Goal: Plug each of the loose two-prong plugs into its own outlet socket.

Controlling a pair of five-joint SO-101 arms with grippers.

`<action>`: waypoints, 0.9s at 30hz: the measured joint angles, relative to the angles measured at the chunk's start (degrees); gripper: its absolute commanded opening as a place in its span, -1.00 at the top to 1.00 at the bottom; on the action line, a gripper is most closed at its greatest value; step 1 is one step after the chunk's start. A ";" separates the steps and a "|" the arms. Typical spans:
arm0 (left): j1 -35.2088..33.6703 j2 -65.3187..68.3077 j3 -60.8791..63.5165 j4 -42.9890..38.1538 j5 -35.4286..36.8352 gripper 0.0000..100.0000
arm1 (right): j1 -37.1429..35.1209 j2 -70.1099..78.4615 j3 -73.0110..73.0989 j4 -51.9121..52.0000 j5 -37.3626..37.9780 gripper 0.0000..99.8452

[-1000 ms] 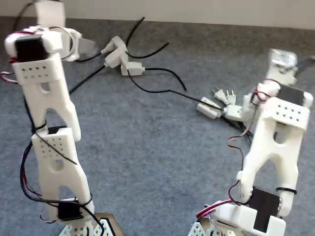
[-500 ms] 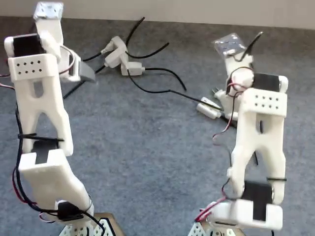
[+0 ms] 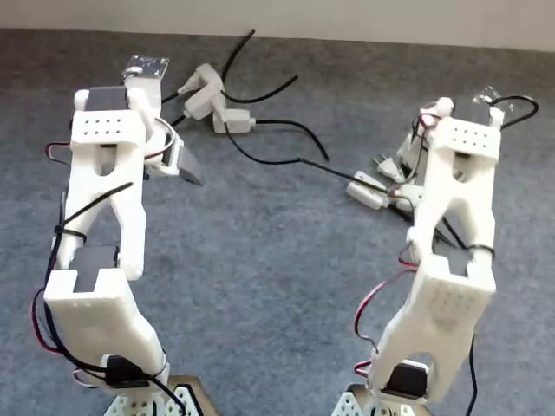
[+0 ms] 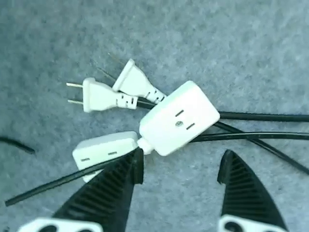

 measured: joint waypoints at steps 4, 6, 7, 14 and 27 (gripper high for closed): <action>-0.26 0.00 2.73 -3.43 0.09 0.32 | 0.35 9.32 -10.90 3.78 -10.90 0.50; -0.26 0.00 3.69 -4.48 0.09 0.32 | 0.44 13.98 -15.56 5.19 -14.95 0.50; -0.26 0.00 4.04 -4.92 0.09 0.32 | 0.26 16.18 -17.67 5.98 -16.62 0.50; -0.26 0.00 4.75 -5.71 0.09 0.32 | 0.44 26.55 -29.10 8.44 -21.19 0.91; -0.26 0.00 4.75 -5.71 0.09 0.32 | -2.64 18.29 -31.47 8.53 -10.81 0.93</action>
